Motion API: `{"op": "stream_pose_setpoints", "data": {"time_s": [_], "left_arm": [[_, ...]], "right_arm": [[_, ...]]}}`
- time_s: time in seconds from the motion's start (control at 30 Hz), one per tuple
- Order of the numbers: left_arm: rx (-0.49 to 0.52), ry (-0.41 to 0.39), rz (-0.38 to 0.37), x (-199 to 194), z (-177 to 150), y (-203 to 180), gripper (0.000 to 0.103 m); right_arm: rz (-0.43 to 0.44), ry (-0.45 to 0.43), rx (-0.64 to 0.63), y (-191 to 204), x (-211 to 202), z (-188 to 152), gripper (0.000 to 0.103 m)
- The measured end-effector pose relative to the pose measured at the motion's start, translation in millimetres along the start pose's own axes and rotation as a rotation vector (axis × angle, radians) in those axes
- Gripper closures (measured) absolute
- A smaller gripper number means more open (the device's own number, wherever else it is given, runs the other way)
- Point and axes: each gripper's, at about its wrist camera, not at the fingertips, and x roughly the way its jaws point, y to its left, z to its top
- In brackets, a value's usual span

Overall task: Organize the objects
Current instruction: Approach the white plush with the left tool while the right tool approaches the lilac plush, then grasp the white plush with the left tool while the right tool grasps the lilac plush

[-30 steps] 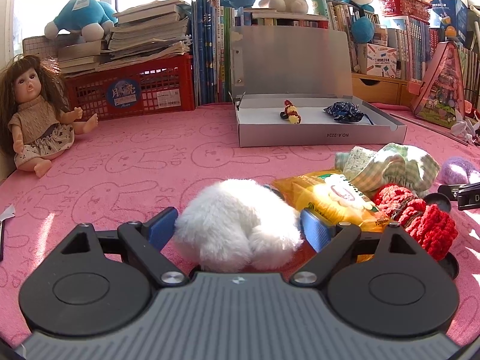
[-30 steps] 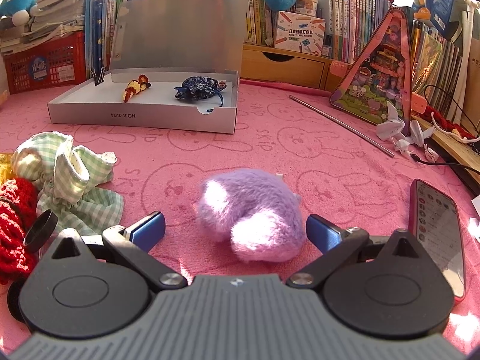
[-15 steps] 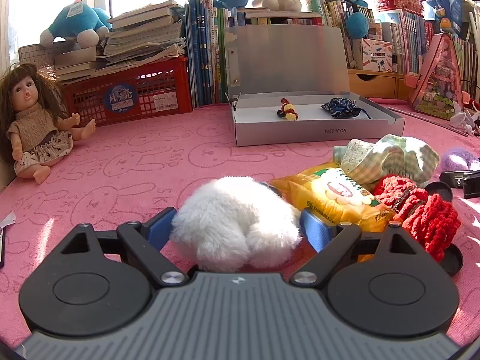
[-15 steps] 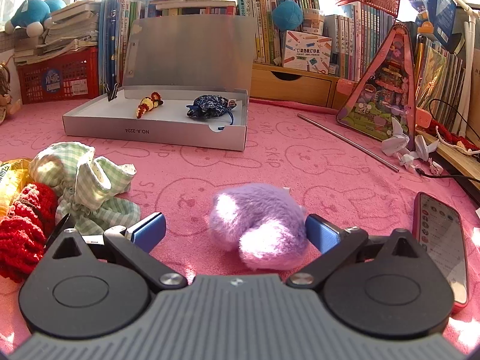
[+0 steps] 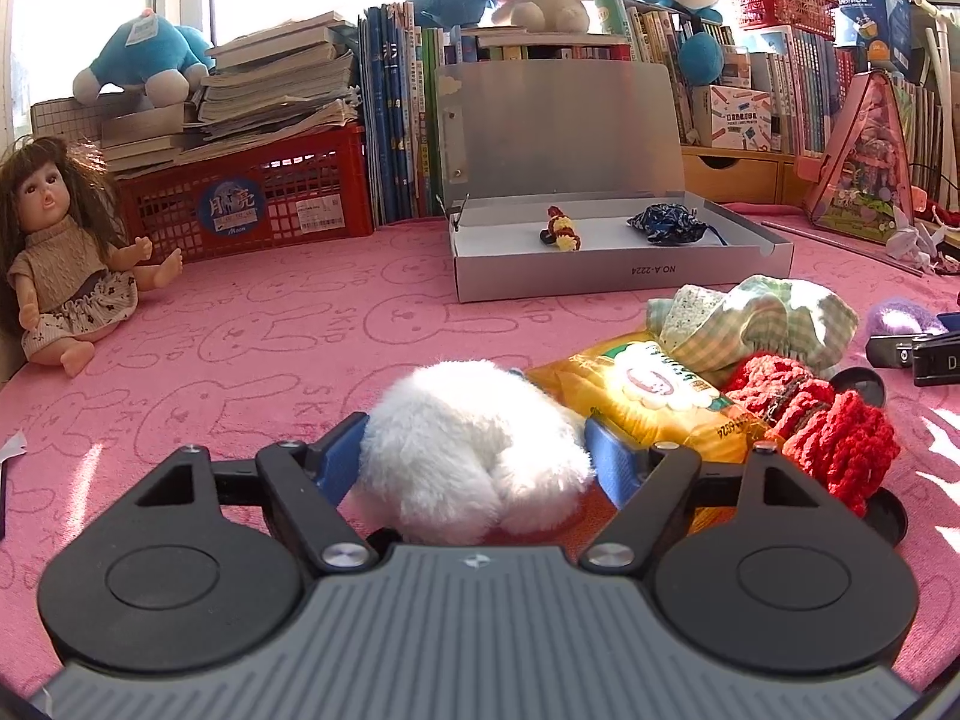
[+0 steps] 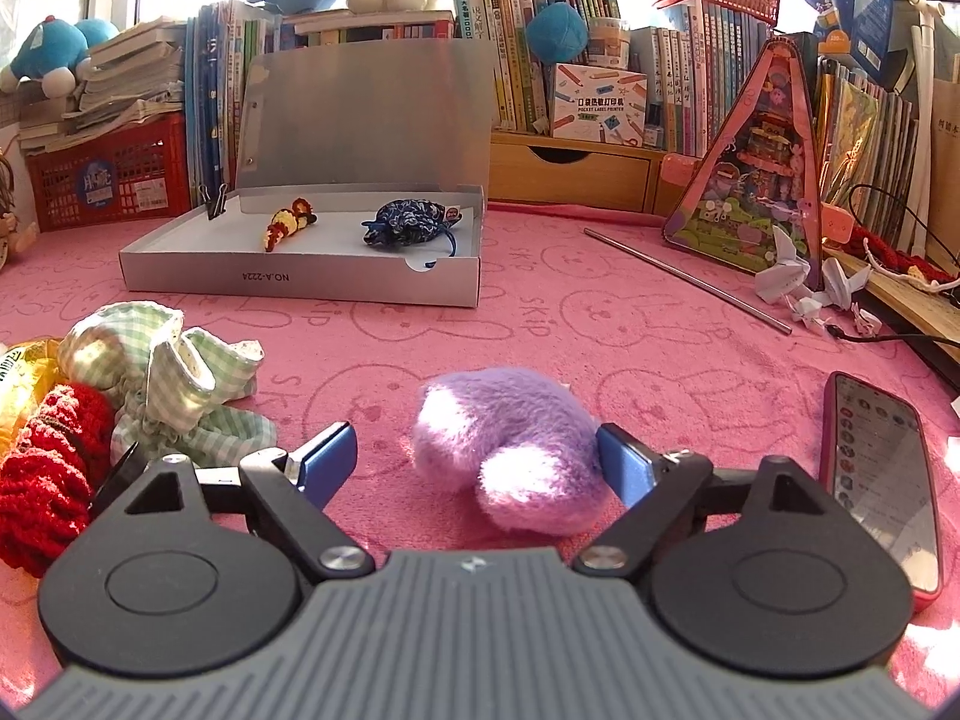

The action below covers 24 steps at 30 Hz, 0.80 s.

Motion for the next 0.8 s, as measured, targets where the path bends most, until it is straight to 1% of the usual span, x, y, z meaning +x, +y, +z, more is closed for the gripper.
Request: {"op": "stream_pose_setpoints", "data": {"time_s": [0.13, 0.2, 0.3, 0.37, 0.43, 0.47, 0.57, 0.63, 0.77, 0.8], "left_arm": [[-0.015, -0.008, 0.002, -3.2, 1.4, 0.1, 0.027], [-0.024, -0.009, 0.002, -4.1, 2.5, 0.8, 0.028], [-0.034, -0.01, -0.002, -5.3, 3.5, 2.3, 0.029], [-0.002, -0.01, -0.007, -4.7, 2.3, 0.0, 0.028], [0.035, -0.018, 0.003, -5.0, -0.3, -4.6, 0.026], [0.057, -0.011, 0.007, -4.2, -1.4, -7.6, 0.023], [0.105, -0.007, 0.033, -2.0, -5.0, -14.4, 0.021], [0.104, 0.002, 0.036, 0.7, -5.0, -14.1, 0.02], [0.065, 0.019, 0.021, 6.0, -2.9, -8.6, 0.019], [0.058, 0.018, 0.02, 6.1, -2.7, -8.0, 0.019]], "right_arm": [[-0.02, -0.014, 0.021, -2.4, -2.0, -1.3, 0.032], [-0.026, -0.018, 0.038, -4.8, -2.5, -1.9, 0.035], [-0.023, -0.01, 0.048, -6.4, -0.9, -1.0, 0.034], [-0.02, -0.006, 0.042, -5.4, -0.8, -1.0, 0.032], [-0.015, -0.005, 0.036, -4.4, -0.9, -1.3, 0.026], [-0.013, -0.005, 0.032, -3.6, -1.2, -1.3, 0.025], [-0.01, 0.015, 0.025, -2.2, 1.3, -0.2, 0.02], [-0.02, 0.038, 0.021, -0.9, 4.7, 0.6, 0.019], [-0.017, 0.084, 0.039, -2.7, 10.6, 0.5, 0.018], [-0.01, 0.087, 0.049, -4.7, 11.0, 0.2, 0.021]]}}
